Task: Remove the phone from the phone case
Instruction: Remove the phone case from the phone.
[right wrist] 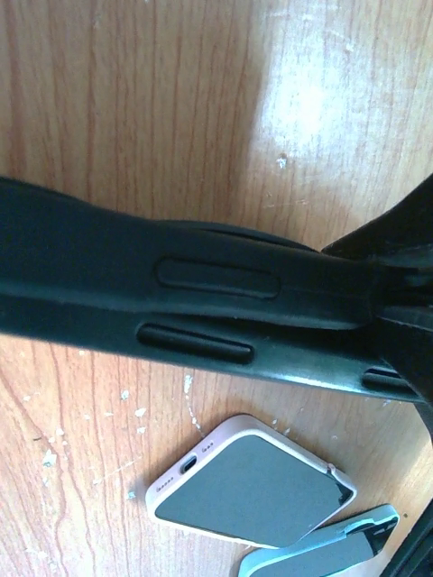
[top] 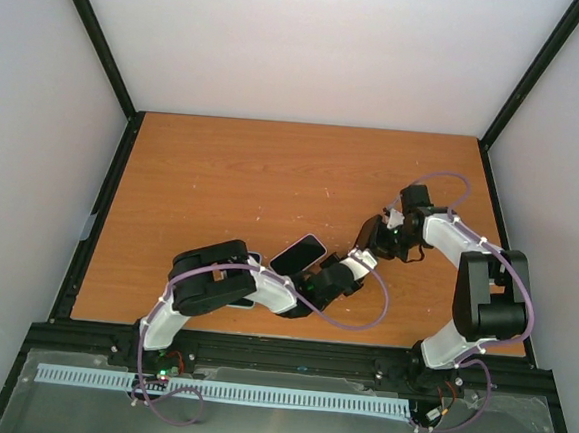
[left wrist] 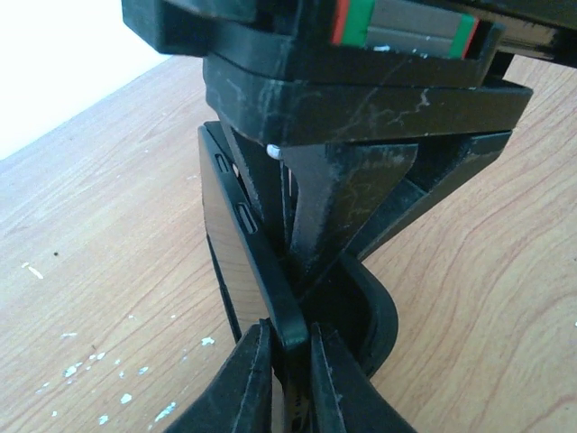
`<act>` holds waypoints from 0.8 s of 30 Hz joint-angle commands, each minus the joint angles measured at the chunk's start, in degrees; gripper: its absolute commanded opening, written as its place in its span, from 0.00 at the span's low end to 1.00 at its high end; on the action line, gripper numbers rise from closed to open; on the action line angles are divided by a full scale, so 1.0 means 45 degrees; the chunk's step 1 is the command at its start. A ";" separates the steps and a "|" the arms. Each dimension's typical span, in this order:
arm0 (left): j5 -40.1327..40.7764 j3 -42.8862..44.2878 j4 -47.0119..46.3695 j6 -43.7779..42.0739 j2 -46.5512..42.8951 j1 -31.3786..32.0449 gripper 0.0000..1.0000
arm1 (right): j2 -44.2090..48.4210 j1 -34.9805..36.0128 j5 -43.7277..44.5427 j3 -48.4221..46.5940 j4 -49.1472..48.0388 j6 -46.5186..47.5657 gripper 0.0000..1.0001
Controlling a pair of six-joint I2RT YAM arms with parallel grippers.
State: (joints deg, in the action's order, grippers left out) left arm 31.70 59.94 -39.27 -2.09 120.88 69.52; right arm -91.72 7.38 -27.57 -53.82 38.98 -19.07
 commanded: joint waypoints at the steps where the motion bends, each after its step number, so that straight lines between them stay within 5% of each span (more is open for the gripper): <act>1: 0.1113 -0.0472 0.0052 -0.1137 -0.0621 -0.0310 0.00 | 0.0460 -0.0007 0.0097 0.0039 0.1236 0.0810 0.03; 13: -0.0203 -0.2201 0.0642 0.0356 -0.3492 -0.0874 0.00 | 0.0507 -0.0194 0.0594 -0.0964 0.1852 0.3828 0.03; 24: -0.0464 -0.2498 0.0838 0.1079 -0.4390 -0.0865 0.00 | 0.0110 -0.1146 0.1375 -0.1449 0.1952 0.3241 0.03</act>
State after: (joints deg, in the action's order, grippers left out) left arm 29.41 49.08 -35.55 0.97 104.66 65.89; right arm -90.87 5.74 -23.14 -58.48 48.29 -3.44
